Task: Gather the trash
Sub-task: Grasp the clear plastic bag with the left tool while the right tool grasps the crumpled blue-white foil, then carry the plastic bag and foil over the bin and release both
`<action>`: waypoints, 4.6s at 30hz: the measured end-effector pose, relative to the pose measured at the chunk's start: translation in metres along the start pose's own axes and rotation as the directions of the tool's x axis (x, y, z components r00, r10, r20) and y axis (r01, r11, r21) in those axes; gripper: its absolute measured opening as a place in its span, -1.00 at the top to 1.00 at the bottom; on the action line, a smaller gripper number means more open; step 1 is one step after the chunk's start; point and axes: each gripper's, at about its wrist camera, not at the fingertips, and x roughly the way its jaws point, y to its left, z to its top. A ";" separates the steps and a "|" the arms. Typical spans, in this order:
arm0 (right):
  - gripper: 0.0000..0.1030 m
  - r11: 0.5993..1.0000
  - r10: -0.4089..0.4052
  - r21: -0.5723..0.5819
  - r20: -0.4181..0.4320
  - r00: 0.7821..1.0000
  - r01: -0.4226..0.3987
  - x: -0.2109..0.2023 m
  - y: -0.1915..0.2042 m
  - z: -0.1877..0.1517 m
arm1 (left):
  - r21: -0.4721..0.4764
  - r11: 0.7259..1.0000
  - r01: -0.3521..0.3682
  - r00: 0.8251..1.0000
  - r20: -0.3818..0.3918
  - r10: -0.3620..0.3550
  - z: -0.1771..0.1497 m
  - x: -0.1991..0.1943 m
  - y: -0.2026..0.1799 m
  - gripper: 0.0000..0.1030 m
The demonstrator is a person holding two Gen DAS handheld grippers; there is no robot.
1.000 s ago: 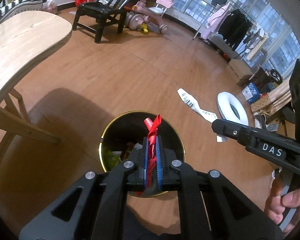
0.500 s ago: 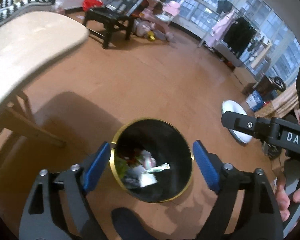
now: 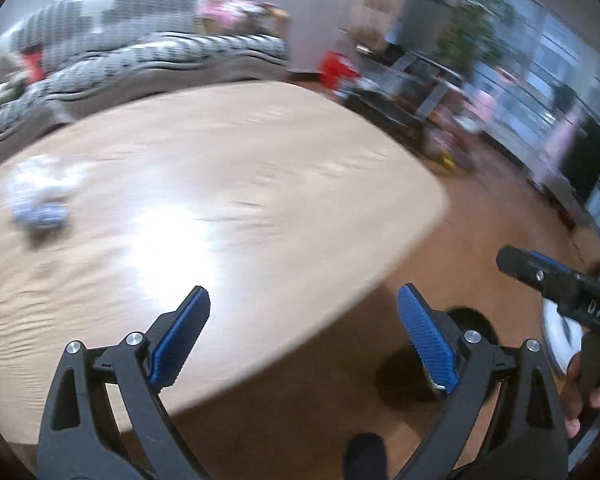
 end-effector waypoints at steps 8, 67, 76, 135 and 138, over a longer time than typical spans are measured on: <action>-0.63 0.959 0.154 -0.234 -0.047 0.987 -0.161 0.033 0.152 -0.002 | -0.114 0.971 -0.212 0.976 0.018 0.216 -0.004 -0.053 0.126 -0.79; 0.28 0.728 0.323 -0.543 -0.267 0.908 -0.418 0.199 0.375 0.003 | -0.333 0.928 -0.169 0.985 -0.035 0.166 0.078 0.066 0.339 0.97; 0.28 0.785 0.309 -0.497 -0.202 0.929 -0.369 0.117 0.332 -0.015 | -0.339 0.908 -0.245 0.966 -0.010 0.257 0.038 -0.035 0.293 0.97; 0.24 0.898 -0.232 0.348 -0.152 0.961 0.271 -0.047 -0.251 -0.079 | 0.234 0.907 0.352 0.918 -0.277 -0.285 -0.098 0.111 -0.242 0.97; 0.23 0.895 -0.239 0.344 -0.168 0.956 0.284 -0.042 -0.248 -0.079 | 0.254 0.886 0.387 0.897 -0.327 -0.298 -0.116 0.126 -0.264 0.97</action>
